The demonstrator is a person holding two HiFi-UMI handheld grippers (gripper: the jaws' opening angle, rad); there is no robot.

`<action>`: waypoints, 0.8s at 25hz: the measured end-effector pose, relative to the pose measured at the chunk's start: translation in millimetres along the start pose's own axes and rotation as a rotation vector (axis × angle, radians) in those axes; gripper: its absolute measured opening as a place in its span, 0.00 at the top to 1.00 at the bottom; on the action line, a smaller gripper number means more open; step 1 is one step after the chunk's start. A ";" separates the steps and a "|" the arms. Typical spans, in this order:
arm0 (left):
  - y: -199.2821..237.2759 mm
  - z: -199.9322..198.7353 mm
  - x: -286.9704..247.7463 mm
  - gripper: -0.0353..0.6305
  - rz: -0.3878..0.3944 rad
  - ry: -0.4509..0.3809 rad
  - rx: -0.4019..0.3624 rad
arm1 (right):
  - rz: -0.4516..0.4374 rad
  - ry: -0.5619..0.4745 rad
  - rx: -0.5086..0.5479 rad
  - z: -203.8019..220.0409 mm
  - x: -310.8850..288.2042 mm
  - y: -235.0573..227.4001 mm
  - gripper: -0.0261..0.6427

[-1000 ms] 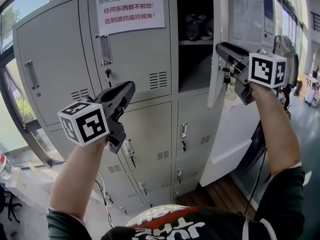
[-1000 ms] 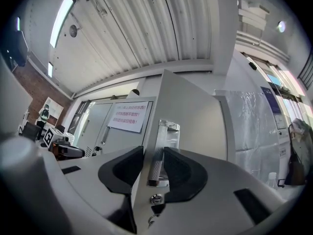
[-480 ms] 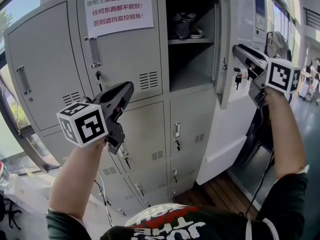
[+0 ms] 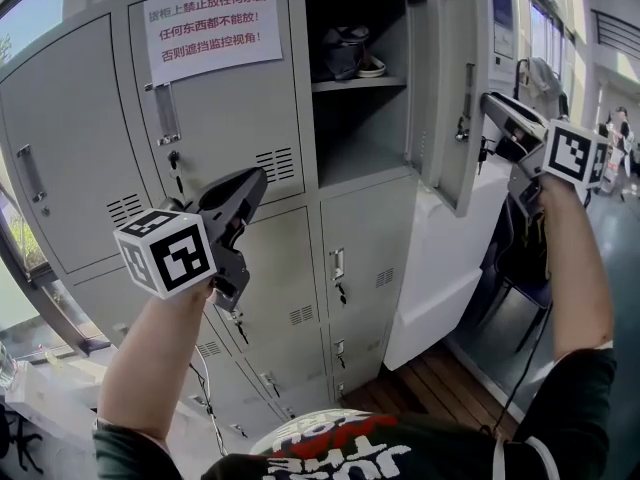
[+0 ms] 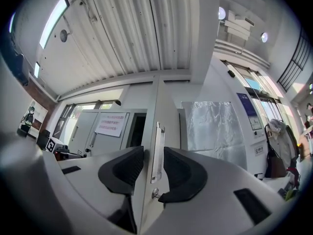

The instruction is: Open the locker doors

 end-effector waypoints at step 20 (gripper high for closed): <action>-3.9 17.9 -40.6 0.95 0.014 0.013 0.014 | 0.089 0.008 0.007 13.2 29.7 -64.8 0.80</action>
Point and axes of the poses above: the fingertips, and each gripper's own axes: x backward along the fingers, y to its left, z out of its underside, the point moved 6 cm from there along x, backward along the fingers, and after that the axes turned 12 degrees about x, right-handed, at the moved point
